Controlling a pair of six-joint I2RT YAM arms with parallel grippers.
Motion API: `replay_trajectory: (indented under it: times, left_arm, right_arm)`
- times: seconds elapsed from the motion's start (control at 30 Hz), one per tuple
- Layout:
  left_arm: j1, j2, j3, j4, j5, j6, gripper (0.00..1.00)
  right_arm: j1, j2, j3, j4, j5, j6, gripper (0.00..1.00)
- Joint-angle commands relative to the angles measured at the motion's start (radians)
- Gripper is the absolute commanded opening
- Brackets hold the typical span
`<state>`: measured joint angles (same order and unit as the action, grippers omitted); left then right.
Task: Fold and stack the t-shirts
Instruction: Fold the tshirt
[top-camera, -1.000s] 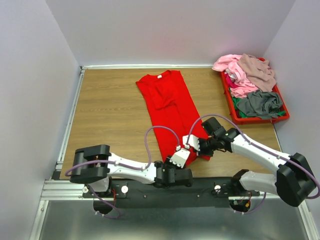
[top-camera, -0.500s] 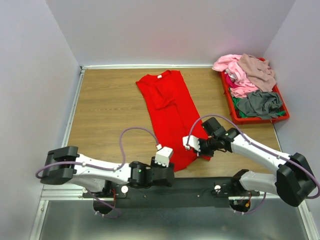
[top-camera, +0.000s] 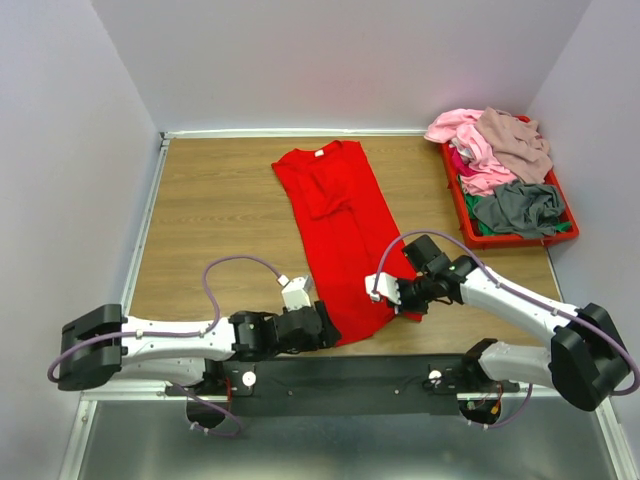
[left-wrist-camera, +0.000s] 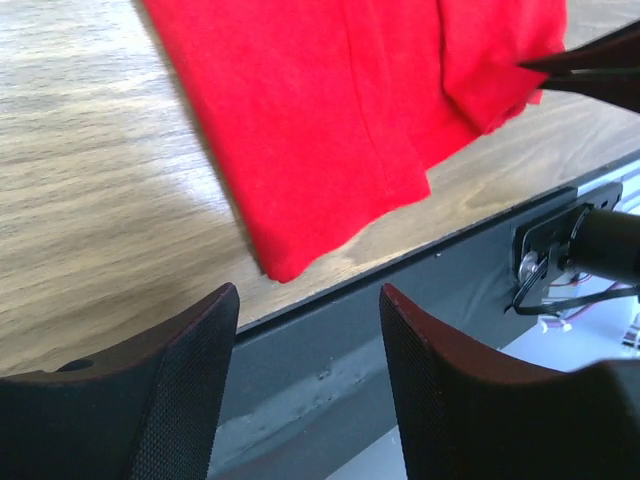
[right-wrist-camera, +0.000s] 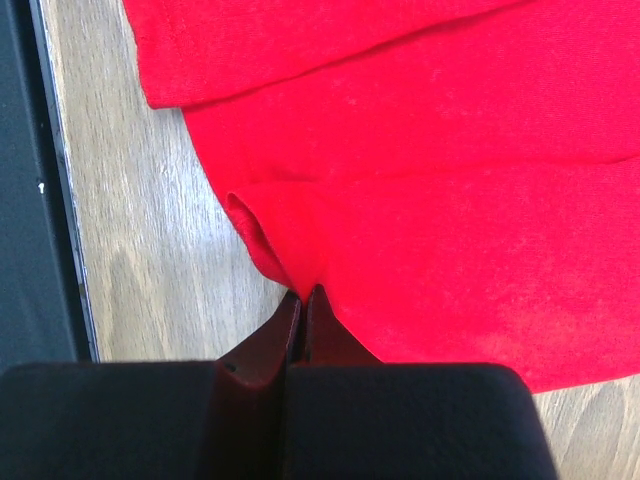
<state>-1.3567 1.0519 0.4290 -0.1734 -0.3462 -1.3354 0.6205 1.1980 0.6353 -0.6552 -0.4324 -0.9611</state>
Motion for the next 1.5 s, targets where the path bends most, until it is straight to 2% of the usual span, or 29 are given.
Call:
replay_trajectory:
  times: [0.0,0.2,0.4,0.47,0.5,0.53,0.6,0.63,0.73,0.77,0.8,1.1,1.37,1.47]
  left_arm:
    - [0.042,0.022,-0.016,0.02,0.091,-0.047,0.65]
    - [0.071,0.16,0.01,0.084,0.174,0.005,0.6]
    - [0.116,0.345,0.082,-0.006,0.219,0.021,0.56]
    - [0.122,0.364,0.088,0.0,0.208,0.024,0.53]
    - [0.125,0.367,0.088,0.003,0.205,0.024,0.5]
    - [0.136,0.369,0.088,0.005,0.204,0.027,0.41]
    - [0.143,0.37,0.077,0.011,0.21,0.035,0.34]
    - [0.149,0.367,0.071,0.024,0.217,0.035,0.24]
    - [0.159,0.335,0.027,0.064,0.231,0.041,0.09]
    - [0.165,0.309,0.018,0.089,0.231,0.044,0.02]
    - [0.166,0.295,0.002,0.098,0.228,0.054,0.0]
    - [0.183,0.051,-0.015,0.224,0.217,0.194,0.0]
    - [0.249,-0.047,-0.007,0.207,0.272,0.24,0.0]
    - [0.31,-0.067,0.007,0.21,0.283,0.269,0.0]
  right_arm:
    - [-0.002,0.005,0.004,-0.027,-0.026,-0.013,0.01]
    - [-0.002,0.011,0.007,-0.03,-0.028,-0.016,0.0]
    - [-0.002,0.006,0.009,-0.034,-0.025,-0.014,0.0]
    - [-0.002,0.005,0.009,-0.034,-0.025,-0.014,0.01]
    - [-0.004,0.006,0.009,-0.034,-0.026,-0.014,0.01]
    - [-0.002,0.006,0.009,-0.035,-0.025,-0.014,0.0]
    - [-0.002,0.002,0.009,-0.037,-0.026,-0.013,0.0]
    - [-0.002,0.0,0.007,-0.037,-0.026,-0.013,0.0]
    - [-0.002,0.002,0.009,-0.037,-0.028,-0.014,0.0]
    - [-0.002,0.003,0.01,-0.037,-0.026,-0.014,0.01]
    - [-0.002,0.003,0.01,-0.038,-0.026,-0.016,0.0]
    - [-0.002,-0.024,0.047,-0.04,-0.04,0.018,0.0]
    - [-0.002,0.0,0.165,-0.04,-0.051,0.056,0.0]
    - [-0.004,0.052,0.236,-0.038,-0.016,0.068,0.0]
